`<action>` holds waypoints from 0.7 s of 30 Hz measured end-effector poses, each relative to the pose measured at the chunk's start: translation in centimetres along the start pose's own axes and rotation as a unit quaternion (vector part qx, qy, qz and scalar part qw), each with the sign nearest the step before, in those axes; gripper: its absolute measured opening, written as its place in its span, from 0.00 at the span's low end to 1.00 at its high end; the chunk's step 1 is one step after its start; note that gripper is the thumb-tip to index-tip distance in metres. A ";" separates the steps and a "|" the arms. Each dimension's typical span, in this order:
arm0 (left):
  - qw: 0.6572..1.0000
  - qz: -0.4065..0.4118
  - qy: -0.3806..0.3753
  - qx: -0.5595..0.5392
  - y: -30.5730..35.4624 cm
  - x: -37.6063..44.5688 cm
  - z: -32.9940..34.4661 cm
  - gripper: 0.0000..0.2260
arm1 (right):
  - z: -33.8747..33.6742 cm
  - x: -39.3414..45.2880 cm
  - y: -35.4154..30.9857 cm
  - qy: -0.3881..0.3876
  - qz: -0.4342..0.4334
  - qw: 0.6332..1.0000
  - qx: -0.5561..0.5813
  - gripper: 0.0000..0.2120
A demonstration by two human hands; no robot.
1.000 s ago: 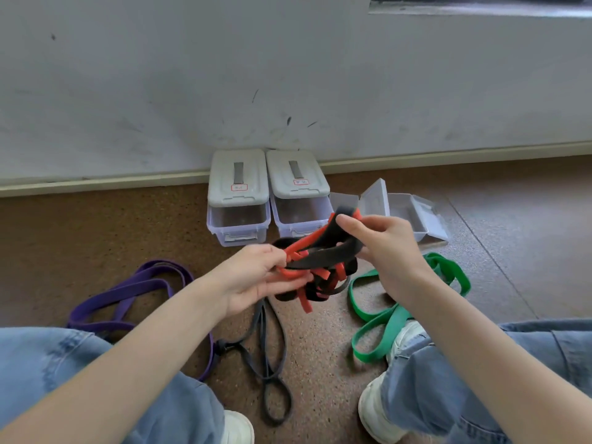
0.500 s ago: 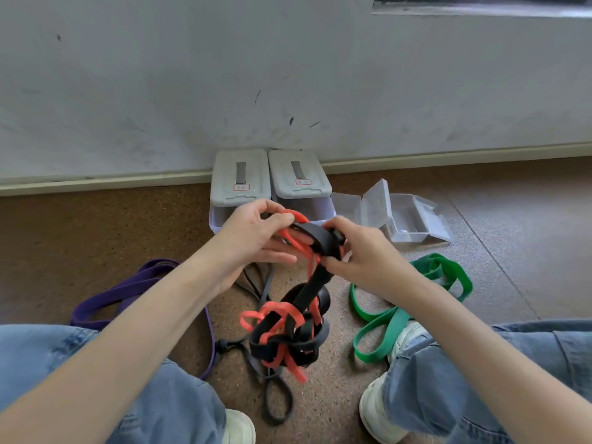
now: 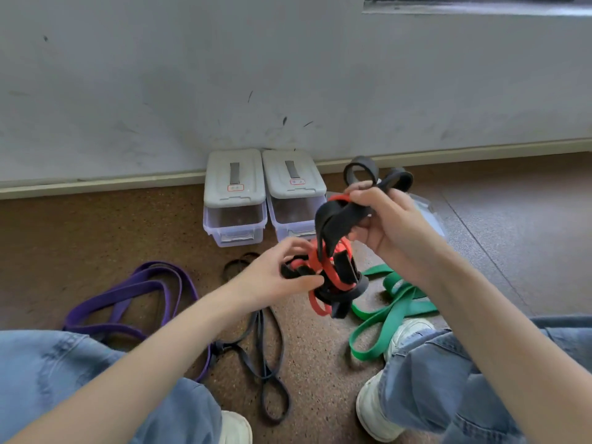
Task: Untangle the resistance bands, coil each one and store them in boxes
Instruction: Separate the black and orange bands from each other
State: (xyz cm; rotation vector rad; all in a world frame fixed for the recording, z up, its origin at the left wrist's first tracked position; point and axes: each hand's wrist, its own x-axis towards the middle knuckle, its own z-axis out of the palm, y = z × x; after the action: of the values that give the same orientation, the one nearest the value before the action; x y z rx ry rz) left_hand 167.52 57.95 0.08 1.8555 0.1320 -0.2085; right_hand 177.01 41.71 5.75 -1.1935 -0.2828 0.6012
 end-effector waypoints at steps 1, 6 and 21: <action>0.999 0.023 0.022 -0.012 0.0 0.3 0.6 0.13 | 0.0 0.1 -0.2 -0.001 -0.004 1.000 0.030 0.06; 0.993 0.042 0.063 -0.095 0.4 0.9 0.6 0.17 | 0.0 0.5 -0.9 -0.023 0.000 0.991 0.134 0.04; 0.981 0.019 0.114 -0.155 2.6 0.0 -2.3 0.07 | -0.4 -0.1 3.4 -0.072 0.151 0.941 -0.295 0.10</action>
State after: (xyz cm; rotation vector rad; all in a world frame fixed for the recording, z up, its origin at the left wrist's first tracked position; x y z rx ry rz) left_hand 168.21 59.43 3.20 1.5641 0.2710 0.0517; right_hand 176.19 42.19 2.48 -1.7943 -0.4252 0.9107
